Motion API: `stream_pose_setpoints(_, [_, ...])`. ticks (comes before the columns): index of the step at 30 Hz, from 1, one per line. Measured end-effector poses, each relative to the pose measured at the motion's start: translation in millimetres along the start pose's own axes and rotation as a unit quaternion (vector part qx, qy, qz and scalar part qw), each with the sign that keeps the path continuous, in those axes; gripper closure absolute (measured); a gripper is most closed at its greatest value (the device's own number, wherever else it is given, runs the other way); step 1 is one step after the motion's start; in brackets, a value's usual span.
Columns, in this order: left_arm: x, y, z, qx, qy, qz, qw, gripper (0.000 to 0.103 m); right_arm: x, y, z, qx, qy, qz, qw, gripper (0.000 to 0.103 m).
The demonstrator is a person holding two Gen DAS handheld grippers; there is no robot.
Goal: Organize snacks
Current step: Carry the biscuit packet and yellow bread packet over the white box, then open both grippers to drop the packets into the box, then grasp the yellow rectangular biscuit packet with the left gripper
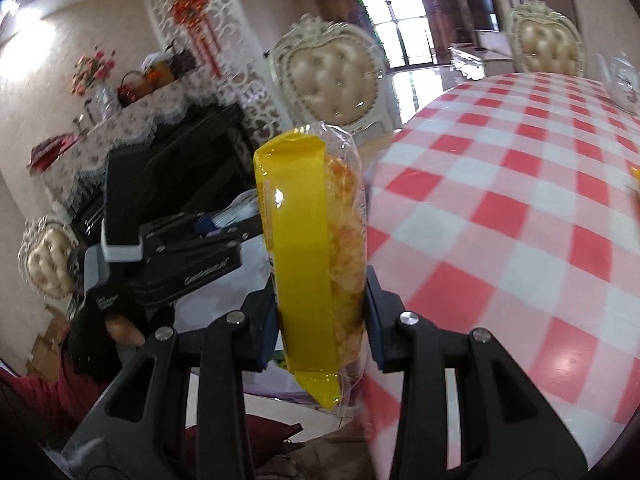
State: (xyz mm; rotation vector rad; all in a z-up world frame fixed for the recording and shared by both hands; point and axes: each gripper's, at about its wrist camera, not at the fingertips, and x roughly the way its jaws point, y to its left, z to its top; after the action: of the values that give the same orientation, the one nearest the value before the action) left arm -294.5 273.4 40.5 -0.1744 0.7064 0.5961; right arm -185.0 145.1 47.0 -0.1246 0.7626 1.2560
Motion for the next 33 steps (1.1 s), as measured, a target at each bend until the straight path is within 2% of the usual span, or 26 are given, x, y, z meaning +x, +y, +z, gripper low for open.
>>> stream_pose_setpoints(5, [5.5,22.5,-1.2,-0.009,0.007,0.023,0.9997,0.062,23.3,24.0,-3.8,-0.023,0.025,0.015,0.999,0.063])
stream_pose_setpoints(14, [19.4,50.6,-4.8,-0.023,0.025,0.054,0.9979,0.061,60.6,41.0,-12.6,-0.045,0.077,0.032,0.996,0.062])
stream_pose_setpoints(17, [24.1,55.1,-5.1,-0.028,0.034,0.069,0.9966,0.052,69.1,44.5,-16.3,-0.043,0.093,0.042,0.994,0.058])
stream_pose_setpoints(18, [26.4,56.4,-5.4,-0.031,0.041,0.084,0.9951,0.040,68.9,44.8,-16.9,-0.043,0.092,0.046,0.994,0.052])
stream_pose_setpoints(19, [26.7,56.8,-5.2,-0.035,0.040,0.095,0.9940,0.029,66.9,44.6,-17.3,-0.043,0.089,0.045,0.994,0.043])
stream_pose_setpoints(20, [26.0,56.2,-4.6,-0.036,0.039,0.101,0.9935,0.025,62.5,41.9,-16.9,-0.043,0.081,0.038,0.995,0.035])
stream_pose_setpoints(21, [23.8,54.3,-4.0,-0.034,0.034,0.105,0.9933,0.021,57.2,38.2,-15.9,-0.041,0.073,0.030,0.996,0.033])
stream_pose_setpoints(25, [18.8,44.3,-2.1,-0.027,0.028,0.100,0.9942,0.020,27.1,20.4,-13.6,-0.015,0.038,0.015,0.999,0.033])
stream_pose_setpoints(27, [15.3,36.6,-1.5,-0.025,0.024,0.094,0.9950,0.020,4.7,3.3,-13.9,0.001,0.016,-0.008,1.000,0.033])
stream_pose_setpoints(32, [2.9,2.5,4.8,-0.013,0.008,0.056,0.9983,0.020,-43.2,-42.3,-18.1,0.050,-0.022,-0.054,0.997,0.025])
stream_pose_setpoints(33, [-0.7,-10.5,6.9,-0.013,0.005,0.039,0.9991,0.020,-53.8,-52.4,-21.1,0.062,-0.026,-0.061,0.996,0.025])
